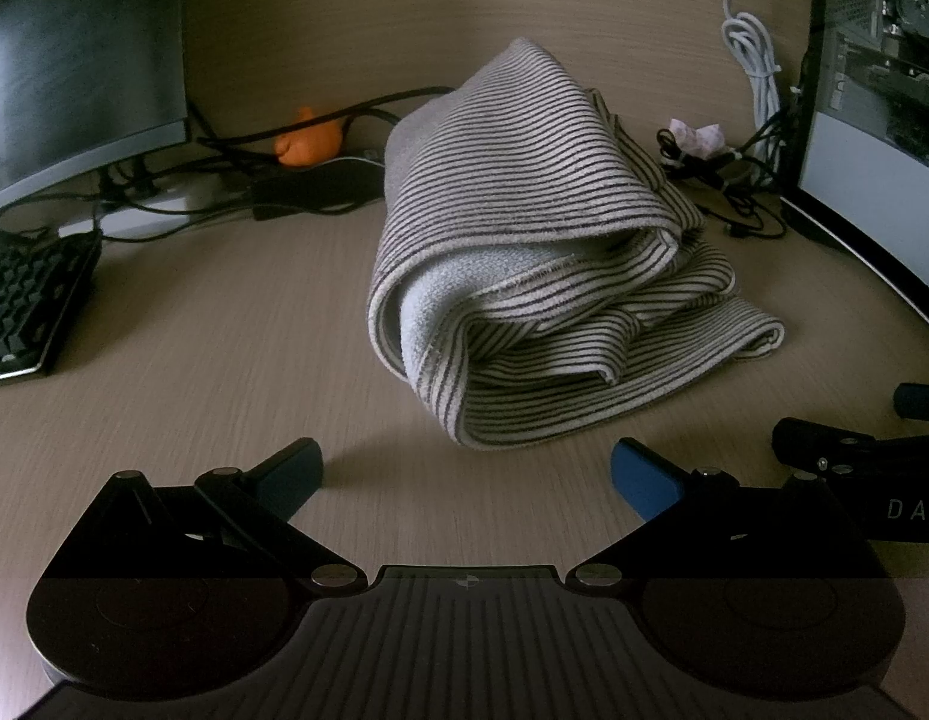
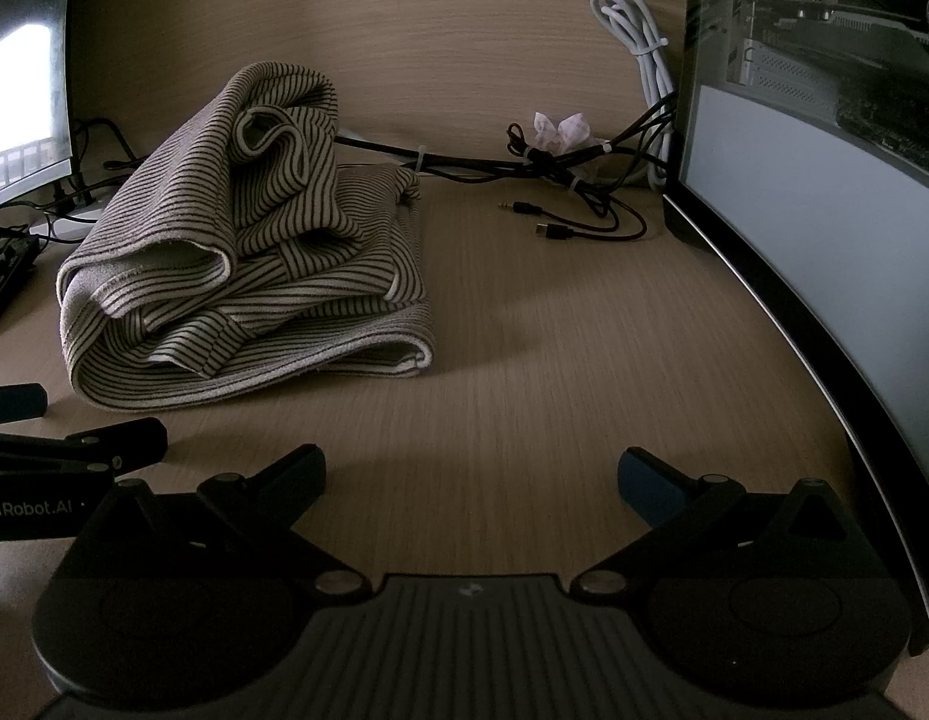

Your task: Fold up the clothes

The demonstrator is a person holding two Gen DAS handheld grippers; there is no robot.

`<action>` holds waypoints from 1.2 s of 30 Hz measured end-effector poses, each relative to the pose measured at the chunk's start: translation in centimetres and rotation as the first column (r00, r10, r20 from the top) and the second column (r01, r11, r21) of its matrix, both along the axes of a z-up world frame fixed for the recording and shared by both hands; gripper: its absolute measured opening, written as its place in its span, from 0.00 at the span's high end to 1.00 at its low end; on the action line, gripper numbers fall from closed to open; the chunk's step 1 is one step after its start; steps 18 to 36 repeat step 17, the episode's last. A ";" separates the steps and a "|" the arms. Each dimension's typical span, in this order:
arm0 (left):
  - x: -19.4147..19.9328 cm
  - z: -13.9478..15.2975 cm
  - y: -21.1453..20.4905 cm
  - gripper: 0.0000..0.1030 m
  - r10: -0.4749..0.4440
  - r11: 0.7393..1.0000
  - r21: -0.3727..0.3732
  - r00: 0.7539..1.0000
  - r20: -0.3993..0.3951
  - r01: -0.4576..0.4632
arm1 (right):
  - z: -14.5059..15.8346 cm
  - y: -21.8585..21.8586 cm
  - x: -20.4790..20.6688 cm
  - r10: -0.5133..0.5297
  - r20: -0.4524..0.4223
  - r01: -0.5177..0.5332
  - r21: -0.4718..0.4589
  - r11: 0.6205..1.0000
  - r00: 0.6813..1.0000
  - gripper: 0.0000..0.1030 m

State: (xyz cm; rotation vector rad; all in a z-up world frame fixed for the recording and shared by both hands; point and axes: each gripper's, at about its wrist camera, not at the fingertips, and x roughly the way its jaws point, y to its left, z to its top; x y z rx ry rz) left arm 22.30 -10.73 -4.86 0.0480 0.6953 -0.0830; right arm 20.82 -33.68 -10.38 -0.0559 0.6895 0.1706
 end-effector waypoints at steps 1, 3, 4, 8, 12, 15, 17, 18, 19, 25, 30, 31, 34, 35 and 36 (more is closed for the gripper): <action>0.1 0.0 0.0 0.00 0.002 1.000 -0.001 1.000 0.001 -0.002 | 0.0 0.0 0.0 0.000 0.000 0.000 0.000 1.000 1.000 0.00; 0.2 0.0 0.0 0.00 0.006 1.000 -0.005 1.000 0.000 -0.006 | 0.0 0.0 0.0 0.000 0.000 0.000 0.000 1.000 1.000 0.00; 0.1 0.1 -0.1 0.00 0.002 1.000 -0.006 1.000 -0.010 -0.002 | 0.0 0.0 0.0 0.000 0.000 0.000 0.000 1.000 1.000 0.00; -0.8 0.4 -0.4 0.00 0.024 1.000 -0.001 0.999 -0.049 -0.024 | 0.0 0.0 0.0 0.000 0.000 0.000 0.000 1.000 1.000 0.00; -1.1 0.4 -0.5 0.00 0.057 0.998 -0.013 0.997 -0.048 -0.058 | 0.0 0.0 0.0 0.000 0.000 0.000 0.000 1.000 1.000 0.00; -1.2 0.5 -0.3 0.00 0.061 0.998 -0.022 0.997 -0.045 -0.062 | 0.0 0.0 0.0 0.000 0.000 0.000 0.000 1.000 1.000 0.00; -1.3 0.4 -0.1 0.00 0.082 0.996 -0.024 0.996 -0.041 -0.083 | 0.0 0.0 0.0 0.000 0.000 0.000 0.000 1.000 1.000 0.00; -1.3 0.4 -0.1 0.00 0.082 0.996 -0.024 0.996 -0.041 -0.083 | 0.0 0.0 0.0 0.000 0.000 0.000 0.000 1.000 1.000 0.00; -1.3 0.4 -0.1 0.00 0.082 0.996 -0.024 0.996 -0.041 -0.083 | 0.0 0.0 0.0 0.000 0.000 0.000 0.000 1.000 1.000 0.00; -1.3 0.4 -0.1 0.00 0.082 0.996 -0.024 0.996 -0.041 -0.083 | 0.0 0.0 0.0 0.000 0.000 0.000 0.000 1.000 1.000 0.00; -1.3 0.4 -0.1 0.00 0.082 0.996 -0.024 0.996 -0.041 -0.083 | 0.0 0.0 0.0 0.000 0.000 0.000 0.000 1.000 1.000 0.00; -1.3 0.4 -0.1 0.00 0.082 0.996 -0.024 0.996 -0.041 -0.083 | 0.0 0.0 0.0 0.000 0.000 0.000 0.000 1.000 1.000 0.00; -1.3 0.4 -0.1 0.00 0.082 0.996 -0.024 0.996 -0.041 -0.083 | 0.0 0.0 0.0 0.000 0.000 0.000 0.000 1.000 1.000 0.00; -1.3 0.4 -0.1 0.00 0.082 0.996 -0.024 0.996 -0.041 -0.083 | 0.0 0.0 0.0 0.000 0.000 0.000 0.000 1.000 1.000 0.00; -1.3 0.4 -0.1 0.00 0.082 0.996 -0.024 0.996 -0.041 -0.083 | 0.0 0.0 0.0 0.000 0.000 0.000 0.000 1.000 1.000 0.00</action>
